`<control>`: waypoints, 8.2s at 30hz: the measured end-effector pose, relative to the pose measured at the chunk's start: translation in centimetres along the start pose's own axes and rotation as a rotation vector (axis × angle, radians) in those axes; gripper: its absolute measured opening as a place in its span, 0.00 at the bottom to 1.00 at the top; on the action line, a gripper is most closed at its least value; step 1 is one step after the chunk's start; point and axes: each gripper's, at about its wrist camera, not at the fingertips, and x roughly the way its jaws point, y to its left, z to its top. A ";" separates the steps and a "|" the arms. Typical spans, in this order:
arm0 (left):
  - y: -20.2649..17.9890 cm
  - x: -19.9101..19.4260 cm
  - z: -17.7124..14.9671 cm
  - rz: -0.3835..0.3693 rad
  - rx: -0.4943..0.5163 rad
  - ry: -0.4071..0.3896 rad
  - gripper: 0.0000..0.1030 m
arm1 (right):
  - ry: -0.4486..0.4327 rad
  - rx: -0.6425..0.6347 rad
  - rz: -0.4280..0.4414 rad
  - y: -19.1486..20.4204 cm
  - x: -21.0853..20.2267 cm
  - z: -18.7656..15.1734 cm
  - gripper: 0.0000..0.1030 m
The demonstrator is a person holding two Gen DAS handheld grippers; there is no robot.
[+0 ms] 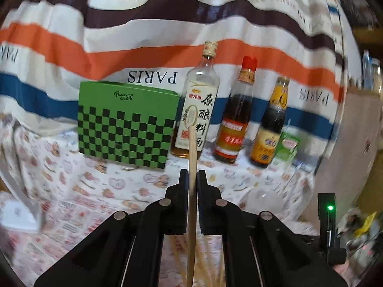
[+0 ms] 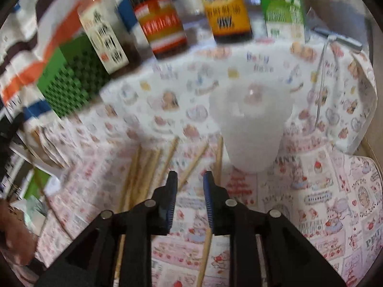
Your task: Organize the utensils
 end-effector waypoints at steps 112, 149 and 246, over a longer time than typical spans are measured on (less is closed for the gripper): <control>-4.3 0.0 -0.8 0.094 0.152 0.006 0.99 | -0.214 0.045 -0.012 0.2 -5.5 0.4 0.68; -1.3 11.0 -10.9 -0.050 0.037 0.678 0.07 | -0.033 0.068 -0.131 -0.4 0.8 -1.6 0.73; -3.9 -2.9 -1.5 -0.169 0.112 -0.099 0.05 | -0.750 0.054 -0.081 -1.1 -16.2 -0.4 0.05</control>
